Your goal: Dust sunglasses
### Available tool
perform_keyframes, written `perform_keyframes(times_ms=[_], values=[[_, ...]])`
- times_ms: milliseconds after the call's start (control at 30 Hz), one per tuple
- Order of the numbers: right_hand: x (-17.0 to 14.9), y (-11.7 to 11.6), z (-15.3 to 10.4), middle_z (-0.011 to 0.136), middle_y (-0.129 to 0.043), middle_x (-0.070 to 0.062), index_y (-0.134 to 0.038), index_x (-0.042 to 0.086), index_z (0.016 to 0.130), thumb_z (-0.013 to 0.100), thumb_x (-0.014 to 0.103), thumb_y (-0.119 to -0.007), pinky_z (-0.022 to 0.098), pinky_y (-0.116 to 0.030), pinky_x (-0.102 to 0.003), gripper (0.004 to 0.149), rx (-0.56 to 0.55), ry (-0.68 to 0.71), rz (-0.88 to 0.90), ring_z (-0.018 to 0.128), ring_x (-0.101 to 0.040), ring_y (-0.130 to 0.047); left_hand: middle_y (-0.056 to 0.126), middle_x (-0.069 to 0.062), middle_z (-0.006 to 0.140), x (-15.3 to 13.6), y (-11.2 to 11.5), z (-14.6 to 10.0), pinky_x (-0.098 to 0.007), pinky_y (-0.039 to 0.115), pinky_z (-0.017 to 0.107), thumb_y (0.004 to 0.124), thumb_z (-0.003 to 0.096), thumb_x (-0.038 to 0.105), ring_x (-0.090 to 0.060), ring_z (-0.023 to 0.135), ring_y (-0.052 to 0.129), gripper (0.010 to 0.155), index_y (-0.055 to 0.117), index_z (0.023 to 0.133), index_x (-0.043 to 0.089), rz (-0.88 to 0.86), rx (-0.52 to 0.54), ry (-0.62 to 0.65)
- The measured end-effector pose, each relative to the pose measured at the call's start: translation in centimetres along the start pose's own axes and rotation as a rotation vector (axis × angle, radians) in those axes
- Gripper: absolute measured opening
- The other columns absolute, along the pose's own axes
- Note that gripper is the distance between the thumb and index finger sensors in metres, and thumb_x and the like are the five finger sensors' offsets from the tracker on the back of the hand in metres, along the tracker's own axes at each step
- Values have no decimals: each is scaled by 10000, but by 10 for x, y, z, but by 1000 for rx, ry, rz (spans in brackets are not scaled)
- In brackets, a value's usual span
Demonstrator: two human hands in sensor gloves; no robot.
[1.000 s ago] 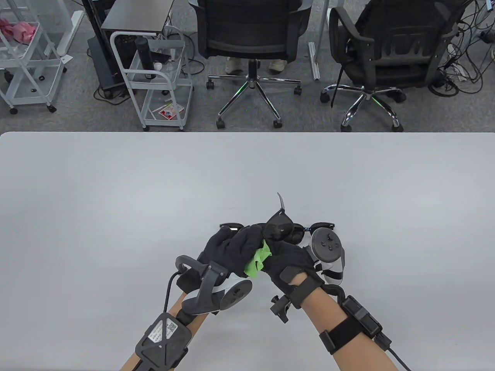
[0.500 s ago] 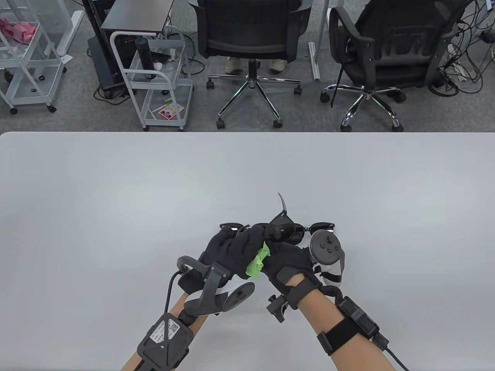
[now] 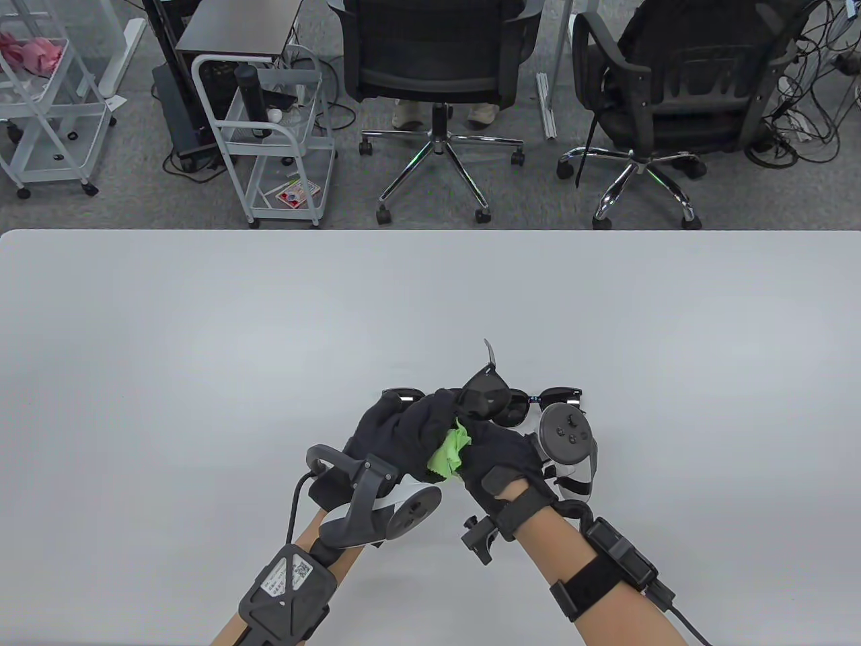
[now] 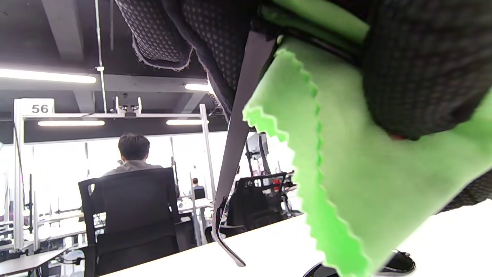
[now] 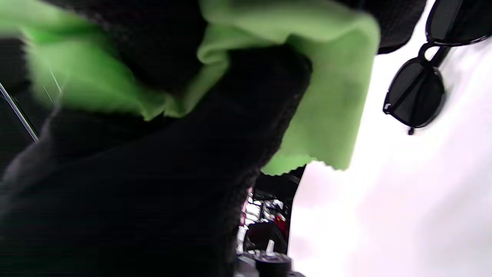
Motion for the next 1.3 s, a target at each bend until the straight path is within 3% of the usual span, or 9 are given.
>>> perform_keyframes(times_ms=[100, 200, 367, 533, 800, 1000, 1067, 1200, 1300], values=[[-4, -4, 1, 738, -994, -40, -878, 134, 803, 470, 418, -791, 595, -698, -621, 446, 64, -15, 75, 703, -306, -998, 807, 135, 976, -2, 0, -2, -374, 762, 730, 964, 205, 673, 53, 581, 1084, 996, 558, 1045, 324, 5, -2, 1], [-8, -11, 3, 835, -943, -68, -825, 120, 876, 452, 299, -831, 596, -671, -645, 460, 156, -47, 120, 790, -354, -938, 804, 132, 979, -4, 2, -3, -385, 757, 732, 971, 208, 666, 37, 600, 1084, 990, 557, 1044, 334, 23, -6, 1], [0, -4, 0, 731, -993, -3, -868, 180, 780, 383, 287, -928, 582, -719, -604, 415, -35, -45, -71, 702, -283, -1005, 786, 132, 986, 8, 3, -1, -393, 758, 726, 949, 210, 687, 33, 615, 1079, 1012, 530, 1046, 299, 148, 20, 28], [12, -2, 2, 831, -947, -121, -827, 71, 875, 464, 328, -825, 576, -688, -635, 485, 82, 7, -17, 765, -391, -951, 766, 127, 1000, -8, 5, 0, -394, 752, 732, 936, 242, 664, -1, 702, 1078, 977, 519, 1055, 318, 33, -19, -45], [61, 55, -11, 804, -981, -85, -861, 120, 855, 461, 314, -831, 575, -721, -608, 440, -89, 219, -97, 719, -349, -998, 545, 115, 1085, -69, 28, -10, -496, 667, 759, 939, 303, 510, -218, 983, 901, 940, 361, 1027, 350, -9, -174, -234], [101, 84, -29, 879, -945, -32, -823, 175, 895, 474, 343, -818, 613, -696, -616, 453, -270, 443, -240, 795, -330, -958, 395, 227, 1126, -75, 46, -13, -485, 582, 810, 935, 328, 421, -232, 1120, 644, 920, 282, 970, 492, -87, -318, -109], [104, 78, -27, 919, -922, -21, -798, 188, 920, 477, 359, -810, 620, -676, -636, 474, -215, 470, -320, 838, -341, -926, 386, 252, 1126, -73, 49, -14, -473, 583, 812, 935, 323, 412, -225, 1122, 606, 918, 279, 956, 522, -70, -333, -90], [96, 37, -15, 1016, -819, -87, -725, 143, 980, 475, 365, -802, 623, -586, -709, 557, 147, 439, -419, 913, -436, -815, 385, 288, 1122, -66, 46, -12, -444, 592, 817, 935, 317, 413, -198, 1116, 587, 914, 280, 938, 563, -60, -317, -52], [90, 14, -13, 1017, -819, -107, -727, 128, 982, 465, 387, -789, 617, -554, -732, 581, 270, 418, -555, 926, -457, -788, 398, 300, 1119, -61, 39, -12, -424, 598, 820, 940, 309, 419, -179, 1111, 609, 913, 292, 931, 578, -41, -277, -20]])
Point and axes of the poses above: the tracker on the back of each hand, its own x axis roughly to the thumb side, its own z axis roughly from the wrist to the fingertips, y = z × x, the point moved 5 cm from there along z, roughly from the wrist to the fingertips
